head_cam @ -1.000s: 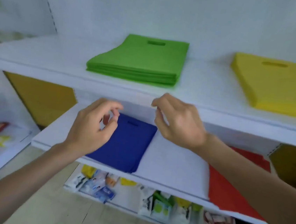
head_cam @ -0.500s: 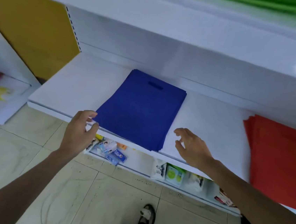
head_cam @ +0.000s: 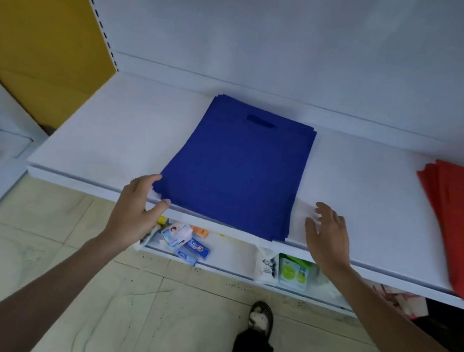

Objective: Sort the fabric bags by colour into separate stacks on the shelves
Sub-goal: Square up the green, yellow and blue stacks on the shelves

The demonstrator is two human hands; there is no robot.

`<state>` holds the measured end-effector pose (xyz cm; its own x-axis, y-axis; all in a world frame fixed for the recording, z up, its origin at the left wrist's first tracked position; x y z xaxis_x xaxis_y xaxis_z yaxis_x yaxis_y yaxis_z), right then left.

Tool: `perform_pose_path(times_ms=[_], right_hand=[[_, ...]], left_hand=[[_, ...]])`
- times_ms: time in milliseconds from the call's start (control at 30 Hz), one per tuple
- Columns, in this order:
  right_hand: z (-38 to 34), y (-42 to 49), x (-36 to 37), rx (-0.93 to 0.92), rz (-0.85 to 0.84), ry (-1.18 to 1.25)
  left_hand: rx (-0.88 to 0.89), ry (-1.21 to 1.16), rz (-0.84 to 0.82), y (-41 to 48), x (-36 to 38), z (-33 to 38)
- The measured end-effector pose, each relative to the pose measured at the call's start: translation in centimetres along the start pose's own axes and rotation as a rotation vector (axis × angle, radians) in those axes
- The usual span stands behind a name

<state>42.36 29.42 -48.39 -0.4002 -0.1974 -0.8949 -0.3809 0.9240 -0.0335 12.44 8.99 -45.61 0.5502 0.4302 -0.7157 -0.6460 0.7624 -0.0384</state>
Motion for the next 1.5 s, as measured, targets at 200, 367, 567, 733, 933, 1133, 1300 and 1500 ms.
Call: perform_pose_path(times_ms=[200,367,567,733,933,1133,1300,1500], right_hand=[[-3.3,5.8,0.6,-0.081,-0.082,0.018],[-4.3,8.3,1.6,-0.014,-0.128,0.015],[-4.2,9.3,1.8,0.041,-0.115,0.083],[-3.8,9.6,1.4,0.104,-0.123,0.252],[-0.7,9.6,1.3,0.314,-0.150,0.586],[-0.2,10.2,0.4,0.305,-0.103,0.548],[0.5,11.1,0.1,0.343,-0.139,0.578],[1.5,11.2,0.6,0.433,-0.162,0.693]], left_hand=[[-0.044,0.003,-0.013,6.0,0.5,0.7],[-0.115,-0.111,-0.075,6.2,3.9,1.9],[-0.247,-0.214,-0.102,6.2,4.3,2.0],[-0.239,-0.198,-0.124,7.0,6.7,3.4],[-0.337,-0.228,-0.160,7.6,8.3,3.8],[-0.283,-0.113,-0.215,8.4,8.8,4.5],[-0.203,-0.101,-0.217,9.1,9.7,5.8],[-0.365,-0.268,-0.189,9.5,9.9,4.7]])
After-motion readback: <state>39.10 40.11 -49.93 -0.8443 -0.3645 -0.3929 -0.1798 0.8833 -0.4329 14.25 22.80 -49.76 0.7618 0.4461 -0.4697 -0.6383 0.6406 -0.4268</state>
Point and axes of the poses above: each hand's wrist, its own y-axis towards the middle knuckle, its own x-axis out of the palm, z = x × y, the point moved 9 cm from there along y, towards the middle knuckle, and after that the axes turned 4 degrees about -y, right-handed, at the moved point
